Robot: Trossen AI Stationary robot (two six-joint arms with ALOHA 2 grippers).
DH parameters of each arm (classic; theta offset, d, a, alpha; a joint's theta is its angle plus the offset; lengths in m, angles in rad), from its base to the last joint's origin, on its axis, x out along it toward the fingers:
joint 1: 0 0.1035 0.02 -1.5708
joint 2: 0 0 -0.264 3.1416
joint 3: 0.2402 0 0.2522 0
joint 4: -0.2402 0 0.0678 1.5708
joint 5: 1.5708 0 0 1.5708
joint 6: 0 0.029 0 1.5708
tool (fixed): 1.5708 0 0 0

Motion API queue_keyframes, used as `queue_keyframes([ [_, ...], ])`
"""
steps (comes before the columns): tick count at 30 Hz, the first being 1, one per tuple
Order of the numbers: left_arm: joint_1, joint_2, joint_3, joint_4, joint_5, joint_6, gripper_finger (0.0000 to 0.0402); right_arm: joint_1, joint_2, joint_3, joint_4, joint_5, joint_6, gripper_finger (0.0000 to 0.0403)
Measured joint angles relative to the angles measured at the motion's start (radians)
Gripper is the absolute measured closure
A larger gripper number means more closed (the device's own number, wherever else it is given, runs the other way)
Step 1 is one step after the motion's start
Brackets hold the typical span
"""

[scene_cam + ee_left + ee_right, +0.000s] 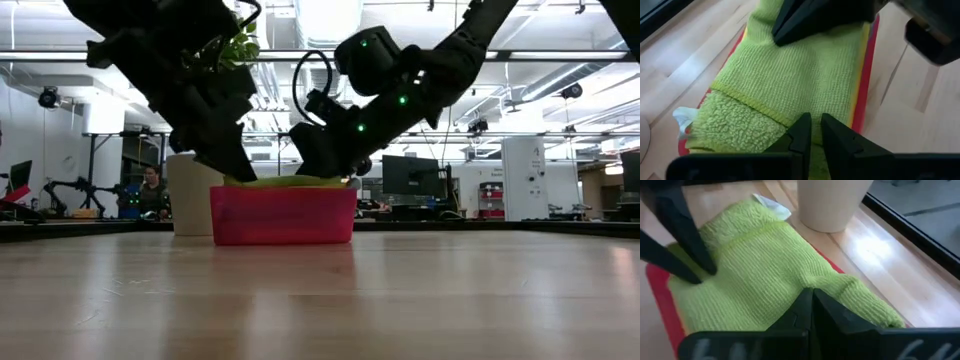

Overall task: Fold microfiber towels
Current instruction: Put the folded green microfiber cloth into the pink bin

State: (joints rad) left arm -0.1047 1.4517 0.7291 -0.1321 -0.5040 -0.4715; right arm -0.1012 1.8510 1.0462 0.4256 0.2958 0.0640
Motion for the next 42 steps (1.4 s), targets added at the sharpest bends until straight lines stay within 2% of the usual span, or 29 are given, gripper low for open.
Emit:
queue_keyframes([
  [9,-0.002,-0.059,0.016,-0.008,0.0,-0.006,0.0371,0.006,-0.098,-0.01,0.0,0.004,-0.032,0.0394],
  [13,-0.002,-0.086,0.015,-0.011,0.0,0.097,0.0371,0.009,-0.147,-0.031,0.002,0.004,-0.066,0.0394],
  [19,0.001,-0.114,0.007,-0.008,0.0,0.264,0.0371,0.005,-0.139,-0.04,0.029,0.003,-0.054,0.0394],
  [31,0.006,-0.041,-0.046,-0.007,0.016,0.146,0.0371,-0.001,-0.005,-0.05,0.034,0.019,0.004,0.0394],
  [36,0.006,-0.052,-0.031,-0.019,0.016,0.151,0.0371,-0.002,-0.038,-0.05,0.01,0.019,0.002,0.0394],
  [40,0.006,-0.106,0.008,-0.034,0.015,0.215,0.0371,-0.002,-0.109,-0.05,-0.006,0.019,-0.013,0.0394],
  [42,0.007,-0.125,0.009,-0.033,-0.016,0.262,0.0371,-0.002,-0.131,-0.05,-0.005,0.019,-0.025,0.0394],
])
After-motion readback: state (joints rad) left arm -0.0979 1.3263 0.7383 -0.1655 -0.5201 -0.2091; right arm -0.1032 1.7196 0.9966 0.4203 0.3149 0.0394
